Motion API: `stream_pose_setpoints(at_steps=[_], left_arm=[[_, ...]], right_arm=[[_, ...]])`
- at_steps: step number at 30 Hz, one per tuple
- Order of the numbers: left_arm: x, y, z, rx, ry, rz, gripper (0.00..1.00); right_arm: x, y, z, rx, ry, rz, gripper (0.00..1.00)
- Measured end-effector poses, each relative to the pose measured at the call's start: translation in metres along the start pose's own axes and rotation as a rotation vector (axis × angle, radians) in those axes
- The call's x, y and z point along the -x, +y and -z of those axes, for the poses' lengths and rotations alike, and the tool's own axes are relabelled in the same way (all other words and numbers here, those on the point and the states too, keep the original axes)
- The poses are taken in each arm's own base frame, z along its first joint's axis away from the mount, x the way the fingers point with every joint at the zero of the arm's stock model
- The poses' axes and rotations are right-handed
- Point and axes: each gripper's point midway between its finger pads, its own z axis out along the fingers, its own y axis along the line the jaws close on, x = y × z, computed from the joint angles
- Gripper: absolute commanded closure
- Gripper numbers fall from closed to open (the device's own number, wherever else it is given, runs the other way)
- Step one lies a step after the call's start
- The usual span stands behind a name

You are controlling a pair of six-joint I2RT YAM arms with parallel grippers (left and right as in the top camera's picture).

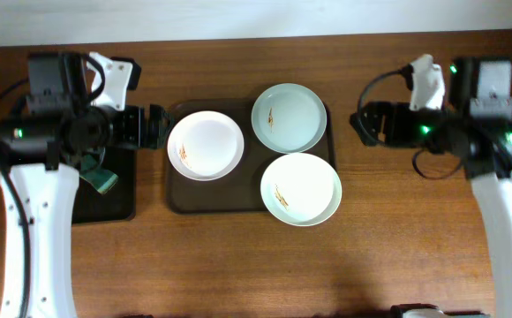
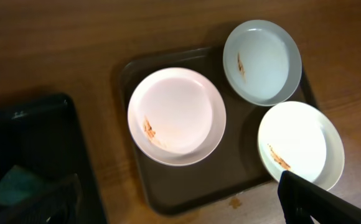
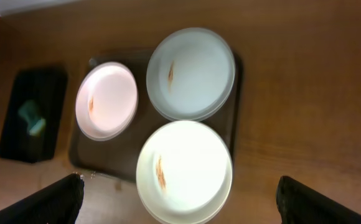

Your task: Clean dirty plates on tray and stack at the side

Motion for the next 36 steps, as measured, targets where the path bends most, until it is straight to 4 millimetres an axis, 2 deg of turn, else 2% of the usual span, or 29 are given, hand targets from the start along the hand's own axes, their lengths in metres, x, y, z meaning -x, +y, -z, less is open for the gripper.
stream_pose_setpoints(at_steps=[3, 7, 9, 11, 12, 14, 16, 17, 20, 22, 25, 30, 36], left_arm=[[0.011, 0.002, -0.005, -0.009, 0.004, -0.007, 0.01], [0.010, -0.001, -0.006, -0.026, 0.010, -0.007, 0.01], [0.008, -0.004, -0.005, -0.042, 0.018, -0.003, 0.01], [0.007, -0.002, -0.006, -0.036, 0.023, -0.002, 0.01], [0.007, 0.001, -0.006, -0.017, 0.026, -0.001, 0.01], [0.003, 0.016, -0.010, 0.057, 0.051, 0.054, 0.01], [0.000, 0.035, -0.013, 0.117, 0.066, 0.138, 0.01], [-0.002, 0.048, -0.014, 0.146, 0.069, 0.191, 0.01], [-0.013, 0.092, -0.012, 0.231, 0.081, 0.346, 0.01], [-0.022, 0.113, -0.012, 0.265, 0.097, 0.412, 0.01], [-0.037, 0.138, -0.026, 0.290, 0.151, 0.486, 0.01], [-0.050, 0.149, -0.052, 0.282, 0.227, 0.512, 0.01], [-0.061, 0.155, -0.071, 0.272, 0.280, 0.528, 0.01]], right_arm=[[0.017, 0.007, -0.021, 0.026, 0.024, 0.017, 0.02], [0.042, 0.004, -0.060, 0.079, -0.003, -0.027, 0.01], [0.043, 0.006, -0.077, 0.099, 0.018, -0.059, 0.01], [0.038, 0.024, -0.116, 0.099, 0.059, -0.054, 0.00], [0.035, 0.035, -0.128, 0.091, 0.067, -0.044, 0.02], [0.018, 0.073, -0.164, 0.088, 0.103, -0.011, 0.07], [0.003, 0.101, -0.191, 0.081, 0.119, 0.014, 0.12], [-0.003, 0.108, -0.199, 0.075, 0.125, 0.020, 0.15], [-0.024, 0.125, -0.227, 0.046, 0.155, 0.041, 0.36], [-0.037, 0.128, -0.244, 0.024, 0.179, 0.046, 0.46], [-0.057, 0.122, -0.275, -0.012, 0.222, 0.047, 0.48], [-0.078, 0.107, -0.314, -0.047, 0.267, 0.044, 0.48], [-0.078, 0.106, -0.338, -0.032, 0.237, 0.041, 0.52]])
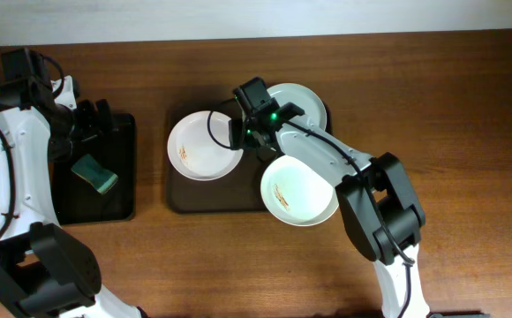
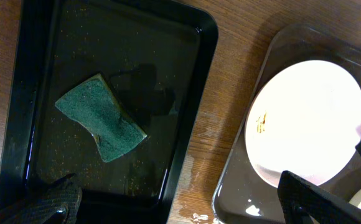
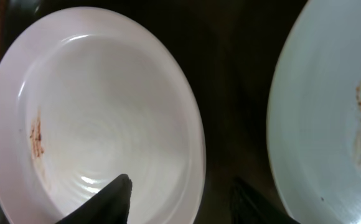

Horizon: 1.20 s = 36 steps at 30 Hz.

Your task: Clean dirty plates on tray and stack at the side

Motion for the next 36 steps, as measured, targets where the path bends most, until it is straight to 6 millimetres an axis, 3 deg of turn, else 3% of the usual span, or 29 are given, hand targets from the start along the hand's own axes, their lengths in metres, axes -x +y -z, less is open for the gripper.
stream_pose_setpoints(at_steps=[5, 10, 15, 19, 23, 25, 26, 30, 36], left_arm=[[0.001, 0.000, 0.000, 0.000, -0.003, 0.000, 0.01], [0.001, 0.000, 0.000, 0.000, -0.003, 0.000, 0.01], [-0.008, 0.001, 0.000, 0.003, 0.032, 0.010, 0.15], [-0.018, 0.007, -0.005, 0.033, 0.070, 0.074, 0.18], [-0.045, 0.022, -0.034, 0.098, 0.141, 0.173, 0.20], [-0.051, 0.034, -0.046, 0.159, 0.142, 0.219, 0.30], [-0.051, 0.041, -0.052, 0.193, 0.126, 0.240, 0.37], [-0.044, 0.058, -0.065, 0.277, 0.049, 0.312, 0.47], [-0.050, 0.076, -0.092, 0.343, -0.018, 0.370, 0.49]], right_arm=[[-0.009, -0.008, -0.022, -0.014, 0.026, -0.023, 0.67], [-0.010, -0.009, -0.025, -0.014, 0.028, -0.039, 0.96], [-0.017, -0.009, -0.025, -0.011, 0.060, -0.081, 0.96], [-0.020, -0.009, -0.024, -0.014, 0.078, -0.117, 0.96], [-0.021, -0.009, -0.024, -0.013, 0.081, -0.127, 0.96], [-0.021, -0.009, -0.024, -0.013, 0.081, -0.127, 0.96], [-0.021, -0.009, -0.024, -0.012, 0.082, -0.127, 0.96], [-0.021, -0.009, -0.024, -0.013, 0.082, -0.128, 0.96], [-0.021, -0.009, -0.024, -0.013, 0.082, -0.128, 0.96]])
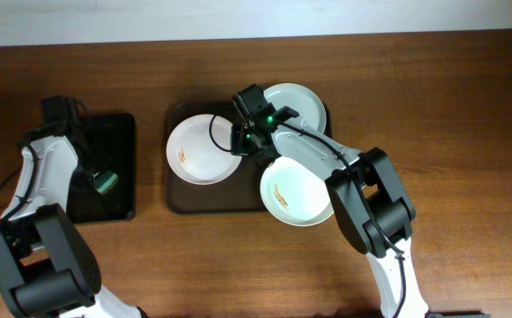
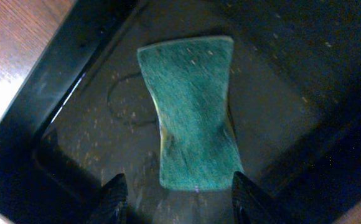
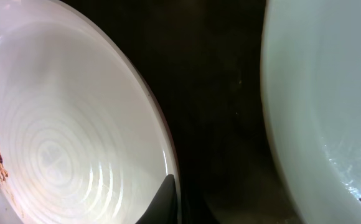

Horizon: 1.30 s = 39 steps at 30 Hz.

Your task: Clean dirty plates on tray and stack at the side

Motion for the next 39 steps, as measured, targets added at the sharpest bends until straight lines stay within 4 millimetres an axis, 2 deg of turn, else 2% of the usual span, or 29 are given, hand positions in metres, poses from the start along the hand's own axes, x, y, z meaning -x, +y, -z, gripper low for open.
stream_pose_setpoints(at_steps=[10, 19, 21, 23, 25, 26, 27, 32, 35, 37, 39], left_arm=[[0.008, -0.002, -0.027, -0.019, -0.114, 0.049, 0.56], [0.015, -0.005, -0.028, -0.033, -0.147, 0.060, 0.56], [0.015, -0.007, -0.034, -0.032, -0.147, 0.060, 0.58], [0.010, -0.007, -0.048, -0.019, -0.119, 0.053, 0.64], [0.010, -0.007, -0.051, -0.018, -0.116, 0.056, 0.67], [0.010, -0.007, -0.051, -0.018, -0.116, 0.056, 0.76], [0.010, -0.007, -0.051, -0.018, -0.116, 0.057, 0.98], [0.008, -0.008, -0.050, -0.021, -0.111, 0.048, 0.99], [0.001, -0.017, -0.044, -0.067, -0.047, -0.051, 0.99], [0.010, -0.029, -0.025, -0.127, -0.030, -0.132, 0.99], [0.023, -0.035, 0.004, -0.160, -0.049, -0.201, 0.99]], right_arm=[[0.000, 0.000, 0.000, 0.000, 0.000, 0.000, 0.96], [0.000, 0.000, 0.000, 0.000, 0.000, 0.000, 0.96], [0.000, 0.000, 0.000, -0.001, 0.000, 0.000, 0.96], [0.000, 0.000, 0.000, -0.001, 0.000, 0.000, 0.96], [0.000, 0.000, 0.000, 0.000, 0.000, 0.000, 0.96], [0.000, 0.000, 0.000, -0.001, 0.000, 0.000, 0.96], [0.000, 0.000, 0.000, -0.001, 0.000, 0.001, 0.96], [0.000, 0.000, 0.000, -0.001, -0.001, 0.000, 0.96], [0.000, 0.000, 0.000, -0.001, -0.001, 0.000, 0.96], [0.000, 0.000, 0.000, -0.001, -0.001, -0.001, 0.96], [0.000, 0.000, 0.000, -0.001, -0.001, 0.000, 0.96]])
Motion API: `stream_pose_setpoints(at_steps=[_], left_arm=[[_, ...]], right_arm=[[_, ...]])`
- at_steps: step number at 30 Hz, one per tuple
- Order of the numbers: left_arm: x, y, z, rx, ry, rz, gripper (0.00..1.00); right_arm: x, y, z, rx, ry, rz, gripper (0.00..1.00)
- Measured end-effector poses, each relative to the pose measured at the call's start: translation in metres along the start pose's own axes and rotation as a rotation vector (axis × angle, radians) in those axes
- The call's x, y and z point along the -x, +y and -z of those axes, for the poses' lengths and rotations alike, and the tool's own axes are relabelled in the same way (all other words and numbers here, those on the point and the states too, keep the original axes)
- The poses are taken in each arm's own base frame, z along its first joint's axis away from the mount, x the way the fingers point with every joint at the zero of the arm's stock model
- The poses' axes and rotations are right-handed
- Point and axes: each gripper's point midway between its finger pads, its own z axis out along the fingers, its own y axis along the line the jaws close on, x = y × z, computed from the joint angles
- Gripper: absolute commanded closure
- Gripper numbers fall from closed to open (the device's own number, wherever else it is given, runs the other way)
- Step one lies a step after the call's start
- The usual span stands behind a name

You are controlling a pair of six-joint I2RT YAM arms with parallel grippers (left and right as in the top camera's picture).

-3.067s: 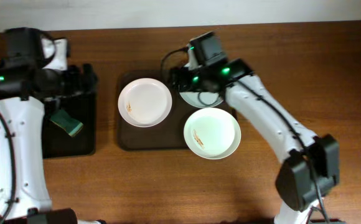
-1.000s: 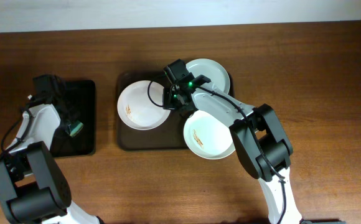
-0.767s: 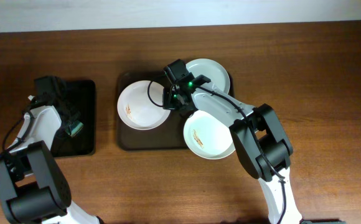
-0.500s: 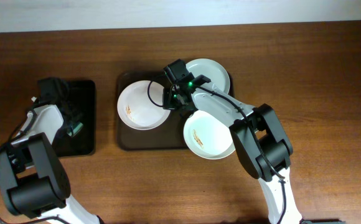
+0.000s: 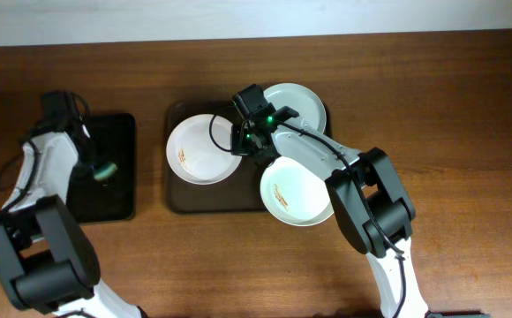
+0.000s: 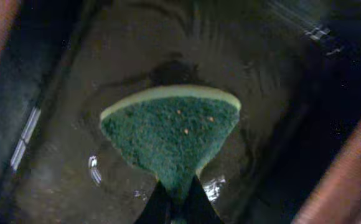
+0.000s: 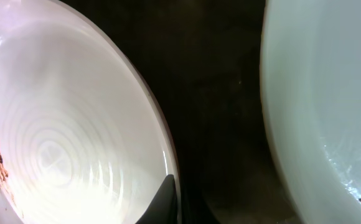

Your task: Clean dirty plates on tray and stack at the side

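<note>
Three stained plates sit on the brown tray: a pinkish-white plate at the left, a pale blue-green plate at the back right, and a cream plate at the front right, overhanging the tray's edge. My right gripper is shut on the right rim of the pinkish-white plate, with one finger inside the rim. My left gripper is shut on the green sponge, pinching it into a wedge over the wet black tray.
The black sponge tray lies left of the brown tray on the wooden table. The blue-green plate lies close to the right of my right gripper. Both arms reach in from the front.
My left gripper, then open around the flat sponge in the black tray, is now shut on it, and the sponge is squeezed and slightly farther back. The right gripper and plates have not moved.
Both arms were drawn back at the table's sides with grippers open. Then the left gripper was open over the black tray and the right open over the pinkish-white plate's rim. Then the right was shut on that rim, the left low around the sponge, which it now holds.
</note>
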Motion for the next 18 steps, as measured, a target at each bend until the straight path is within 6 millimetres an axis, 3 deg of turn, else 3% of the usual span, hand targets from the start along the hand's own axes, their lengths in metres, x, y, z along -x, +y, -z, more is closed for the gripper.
stream_pose_setpoints(at_steps=[2, 5, 12, 15, 18], left_arm=[[0.014, -0.004, 0.024, -0.021, -0.042, -0.077, 0.99], [0.020, -0.005, 0.044, -0.025, -0.079, -0.210, 0.99], [0.015, -0.007, 0.040, -0.032, -0.059, -0.319, 0.99], [0.006, -0.022, 0.026, -0.105, -0.018, -0.394, 0.99], [-0.004, -0.056, 0.027, -0.219, -0.011, -0.501, 0.99]], right_arm=[[0.000, 0.000, 0.000, 0.001, 0.000, 0.000, 0.96], [0.001, -0.001, 0.000, 0.003, 0.001, -0.003, 0.96], [0.000, 0.000, 0.001, 0.022, 0.014, -0.008, 0.96], [-0.004, 0.002, 0.001, 0.037, 0.035, -0.010, 0.96], [-0.010, 0.004, 0.001, 0.052, 0.065, -0.011, 0.96]])
